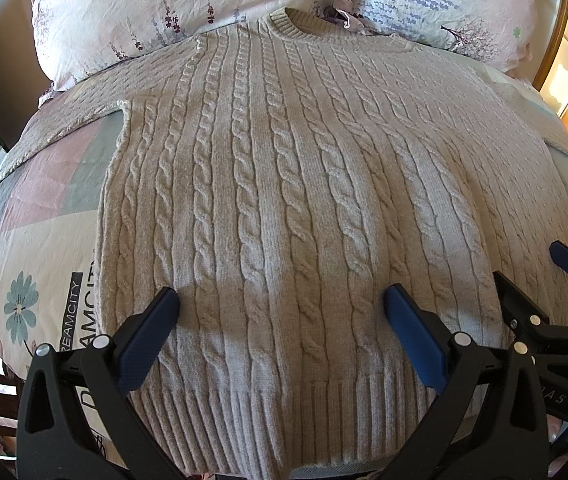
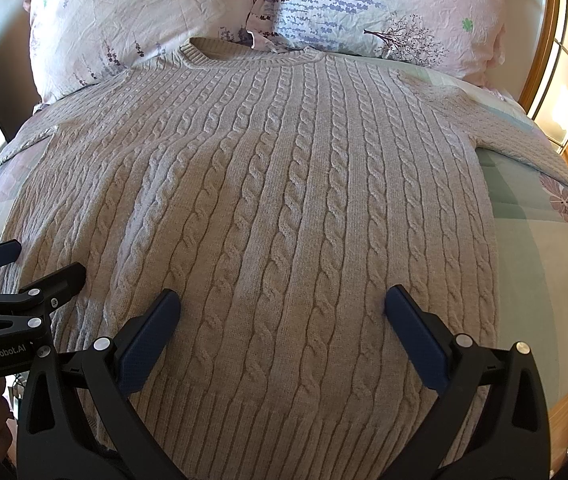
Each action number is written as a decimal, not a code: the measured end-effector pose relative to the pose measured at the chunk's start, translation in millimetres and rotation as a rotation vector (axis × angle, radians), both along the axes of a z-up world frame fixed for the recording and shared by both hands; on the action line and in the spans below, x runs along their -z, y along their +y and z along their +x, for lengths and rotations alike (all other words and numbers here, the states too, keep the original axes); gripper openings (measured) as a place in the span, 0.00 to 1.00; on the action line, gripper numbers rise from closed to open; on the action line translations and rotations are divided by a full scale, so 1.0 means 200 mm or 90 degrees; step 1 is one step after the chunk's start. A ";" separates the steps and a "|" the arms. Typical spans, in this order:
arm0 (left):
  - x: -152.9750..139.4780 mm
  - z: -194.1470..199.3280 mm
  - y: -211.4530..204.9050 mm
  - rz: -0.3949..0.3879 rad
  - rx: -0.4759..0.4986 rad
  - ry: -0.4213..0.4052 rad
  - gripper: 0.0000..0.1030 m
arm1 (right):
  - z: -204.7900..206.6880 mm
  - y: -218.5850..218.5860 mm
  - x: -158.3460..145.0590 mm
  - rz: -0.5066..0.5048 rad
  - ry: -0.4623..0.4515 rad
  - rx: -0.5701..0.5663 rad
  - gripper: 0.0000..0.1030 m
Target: Fold small clothes
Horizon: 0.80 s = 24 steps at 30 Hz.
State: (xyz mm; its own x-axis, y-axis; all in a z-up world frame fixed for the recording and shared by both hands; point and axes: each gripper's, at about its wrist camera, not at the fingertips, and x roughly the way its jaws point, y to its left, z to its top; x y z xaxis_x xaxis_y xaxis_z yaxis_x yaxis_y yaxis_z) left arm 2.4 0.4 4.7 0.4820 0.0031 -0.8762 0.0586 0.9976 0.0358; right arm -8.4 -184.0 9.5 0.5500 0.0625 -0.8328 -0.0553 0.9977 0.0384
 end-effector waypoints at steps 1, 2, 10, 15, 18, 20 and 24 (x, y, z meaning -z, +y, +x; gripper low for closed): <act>0.00 0.00 0.00 0.000 0.000 -0.001 0.98 | 0.00 0.00 0.00 0.000 0.000 0.000 0.99; 0.01 -0.01 0.00 0.001 0.001 -0.003 0.98 | 0.00 0.00 0.00 0.000 0.000 0.000 0.99; 0.01 -0.04 0.00 0.000 0.007 -0.032 0.98 | 0.00 0.00 -0.01 -0.001 -0.007 -0.003 0.99; 0.00 -0.03 0.00 0.000 0.017 -0.027 0.98 | -0.02 -0.02 0.00 0.005 -0.038 -0.042 0.99; -0.04 0.00 0.07 -0.010 0.019 -0.049 0.98 | 0.02 -0.16 -0.07 0.045 -0.050 -0.034 0.99; -0.11 0.05 0.21 -0.027 -0.014 -0.083 0.98 | 0.07 -0.41 -0.17 0.078 -0.095 0.046 0.99; -0.21 0.19 0.57 -0.101 -0.092 -0.130 0.98 | 0.25 -1.11 -0.26 0.167 -0.137 0.270 0.90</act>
State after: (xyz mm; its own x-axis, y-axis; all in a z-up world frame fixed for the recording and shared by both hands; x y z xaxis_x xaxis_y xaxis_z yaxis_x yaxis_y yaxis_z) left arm 40.0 115.2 46.0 0.6528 -0.0449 -0.7562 -0.0773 0.9891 -0.1254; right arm 40.6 -406.5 61.6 0.7281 -0.0109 -0.6854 0.3159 0.8927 0.3215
